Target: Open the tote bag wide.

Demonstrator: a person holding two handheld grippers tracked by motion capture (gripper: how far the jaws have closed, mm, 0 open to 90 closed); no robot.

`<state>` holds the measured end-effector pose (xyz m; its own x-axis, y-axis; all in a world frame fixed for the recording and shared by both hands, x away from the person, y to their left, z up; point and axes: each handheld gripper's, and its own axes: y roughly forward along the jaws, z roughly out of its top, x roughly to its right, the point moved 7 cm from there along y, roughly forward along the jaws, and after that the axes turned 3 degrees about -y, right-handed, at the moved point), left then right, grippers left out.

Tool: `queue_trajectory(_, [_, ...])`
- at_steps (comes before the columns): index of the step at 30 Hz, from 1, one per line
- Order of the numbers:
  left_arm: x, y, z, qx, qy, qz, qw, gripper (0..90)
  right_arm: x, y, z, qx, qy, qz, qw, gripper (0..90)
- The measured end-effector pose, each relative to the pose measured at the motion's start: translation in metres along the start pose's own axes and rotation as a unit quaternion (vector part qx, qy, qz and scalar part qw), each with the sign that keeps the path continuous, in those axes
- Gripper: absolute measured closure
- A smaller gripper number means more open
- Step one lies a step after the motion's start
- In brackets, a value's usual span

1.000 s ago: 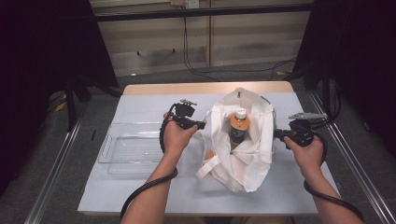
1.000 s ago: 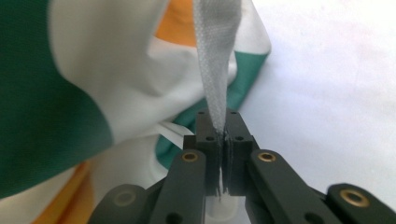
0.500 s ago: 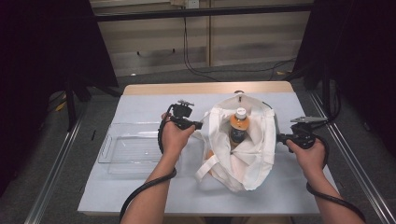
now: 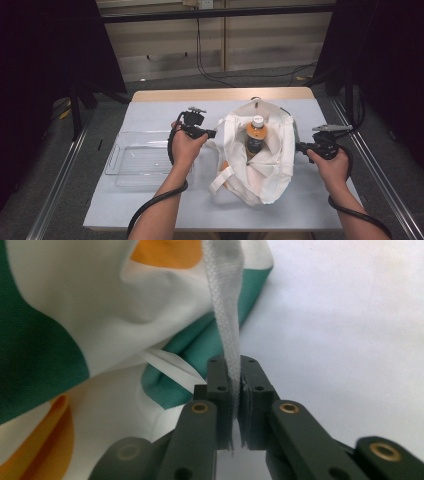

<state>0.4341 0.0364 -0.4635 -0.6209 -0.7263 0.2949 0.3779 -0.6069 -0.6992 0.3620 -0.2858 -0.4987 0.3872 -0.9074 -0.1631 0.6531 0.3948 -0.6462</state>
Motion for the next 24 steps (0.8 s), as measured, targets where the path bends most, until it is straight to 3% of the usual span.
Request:
queue_trajectory(11, [0.002,-0.002,0.002,0.003,0.003,-0.006,1.0,87.9,-0.01,-0.004,0.013,0.014,-0.013,0.001,0.9998,72.3])
queue_trajectory(19, [0.004,-0.003,0.003,-0.001,0.008,-0.006,0.9999,87.9,-0.004,-0.013,0.022,0.029,-0.005,-0.01,0.9995,58.6])
queue_trajectory(22, [0.006,-0.002,0.004,0.003,0.004,-0.006,1.0,87.9,-0.003,-0.018,0.028,0.035,-0.007,-0.015,0.9992,57.9])
queue_trajectory(24, [0.006,-0.002,0.004,-0.002,0.009,-0.003,1.0,87.9,-0.004,-0.019,0.032,0.041,-0.008,-0.012,0.9991,62.4])
